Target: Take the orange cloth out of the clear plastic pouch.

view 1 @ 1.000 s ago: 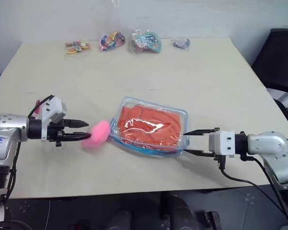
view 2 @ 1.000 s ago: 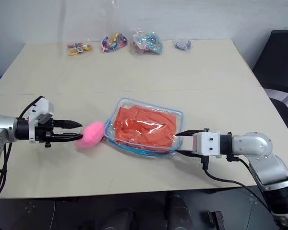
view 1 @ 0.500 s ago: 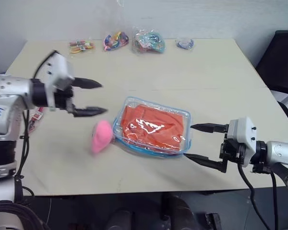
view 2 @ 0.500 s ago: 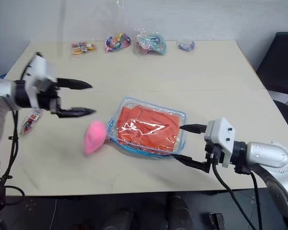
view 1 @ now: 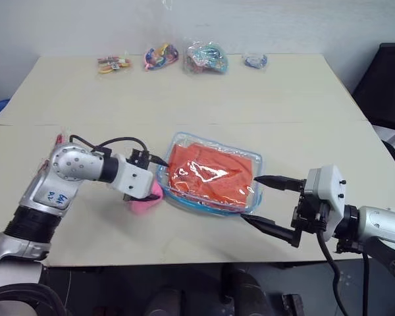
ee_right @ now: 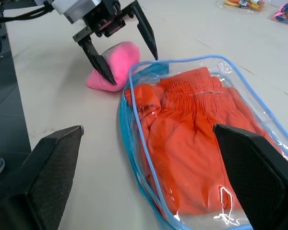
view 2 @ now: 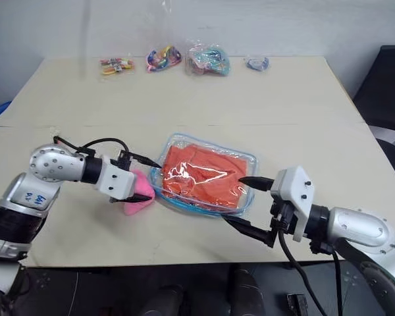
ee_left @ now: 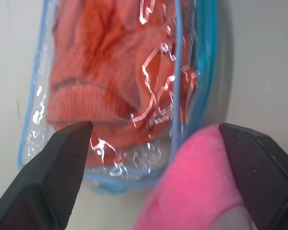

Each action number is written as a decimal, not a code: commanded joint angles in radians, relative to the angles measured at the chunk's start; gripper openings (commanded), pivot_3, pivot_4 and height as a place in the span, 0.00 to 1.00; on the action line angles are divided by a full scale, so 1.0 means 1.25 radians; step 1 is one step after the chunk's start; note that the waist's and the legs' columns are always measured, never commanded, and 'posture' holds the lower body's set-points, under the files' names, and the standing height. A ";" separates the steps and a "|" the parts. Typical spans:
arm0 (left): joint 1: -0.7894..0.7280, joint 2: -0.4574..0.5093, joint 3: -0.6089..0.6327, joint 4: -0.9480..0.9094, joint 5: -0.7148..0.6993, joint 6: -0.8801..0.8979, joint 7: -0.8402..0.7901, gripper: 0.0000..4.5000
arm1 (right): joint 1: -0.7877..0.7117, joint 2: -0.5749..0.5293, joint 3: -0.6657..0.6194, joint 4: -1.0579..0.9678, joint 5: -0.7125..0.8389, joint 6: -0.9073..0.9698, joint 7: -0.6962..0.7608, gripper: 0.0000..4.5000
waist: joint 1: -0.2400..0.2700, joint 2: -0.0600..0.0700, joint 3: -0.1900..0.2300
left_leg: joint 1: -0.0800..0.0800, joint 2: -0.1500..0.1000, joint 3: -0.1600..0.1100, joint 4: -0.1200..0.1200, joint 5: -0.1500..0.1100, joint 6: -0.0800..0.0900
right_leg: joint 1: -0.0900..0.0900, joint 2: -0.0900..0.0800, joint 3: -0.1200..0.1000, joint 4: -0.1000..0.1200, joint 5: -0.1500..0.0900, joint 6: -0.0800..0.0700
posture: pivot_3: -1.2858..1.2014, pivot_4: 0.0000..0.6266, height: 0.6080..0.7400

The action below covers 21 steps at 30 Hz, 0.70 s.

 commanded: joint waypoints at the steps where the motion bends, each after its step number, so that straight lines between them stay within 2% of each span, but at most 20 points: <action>1: 0.008 -0.015 0.034 -0.100 -0.111 0.148 -0.014 0.99 | 0.006 0.004 -0.026 -0.031 0.019 -0.004 -0.008 1.00 | -0.002 0.000 0.000 | 0.000 0.000 0.000 0.000 0.000 0.000 | 0.000 0.000 0.000 0.000 0.000 0.000 | 0.52 0.24 1.00; 3: 0.011 -0.011 0.038 -0.130 -0.140 0.189 -0.030 0.99 | 0.007 0.002 -0.026 -0.029 0.019 -0.005 -0.007 1.00 | -0.004 0.000 0.000 | 0.000 0.000 0.000 0.000 0.000 0.000 | 0.000 0.001 0.000 0.000 0.000 0.000 | 0.52 0.24 1.00; 6: 0.027 0.004 0.054 -0.217 -0.258 0.314 -0.077 0.99 | 0.006 -0.002 -0.030 -0.018 0.016 -0.008 0.003 1.00 | -0.005 0.000 0.000 | 0.000 0.001 0.000 0.000 0.000 0.000 | 0.000 0.001 0.000 0.000 0.000 0.000 | 0.52 0.24 1.00; 7: 0.024 0.004 0.054 -0.224 -0.255 0.328 -0.071 0.99 | 0.006 -0.004 -0.030 -0.015 0.015 -0.009 0.006 1.00 | -0.005 0.000 0.000 | 0.000 0.001 0.000 0.000 0.000 0.000 | 0.000 0.001 0.001 0.000 0.000 0.000 | 0.52 0.24 1.00; 11: 0.021 0.019 -0.005 -0.146 -0.039 0.114 -0.010 0.99 | -0.001 -0.009 -0.031 -0.009 0.012 -0.008 0.012 1.00 | -0.002 0.000 0.000 | 0.001 0.000 0.000 0.000 0.000 0.000 | 0.001 0.001 0.001 0.000 0.000 0.000 | 0.52 0.24 1.00; 17: -0.004 0.014 -0.008 -0.017 0.080 -0.052 0.069 0.99 | 0.012 -0.031 -0.040 -0.001 -0.013 -0.017 0.048 1.00 | -0.001 0.000 0.000 | 0.000 0.001 0.000 -0.001 0.000 0.000 | 0.001 0.001 0.001 0.000 0.000 0.000 | 0.52 0.24 1.00; 21: -0.022 -0.025 0.010 0.034 0.091 -0.063 0.135 0.99 | 0.037 -0.045 -0.056 -0.004 -0.026 -0.024 0.080 1.00 | 0.001 0.000 0.000 | 0.000 0.000 0.000 0.000 0.000 0.001 | 0.001 0.001 0.001 -0.001 0.000 0.000 | 0.52 0.24 1.00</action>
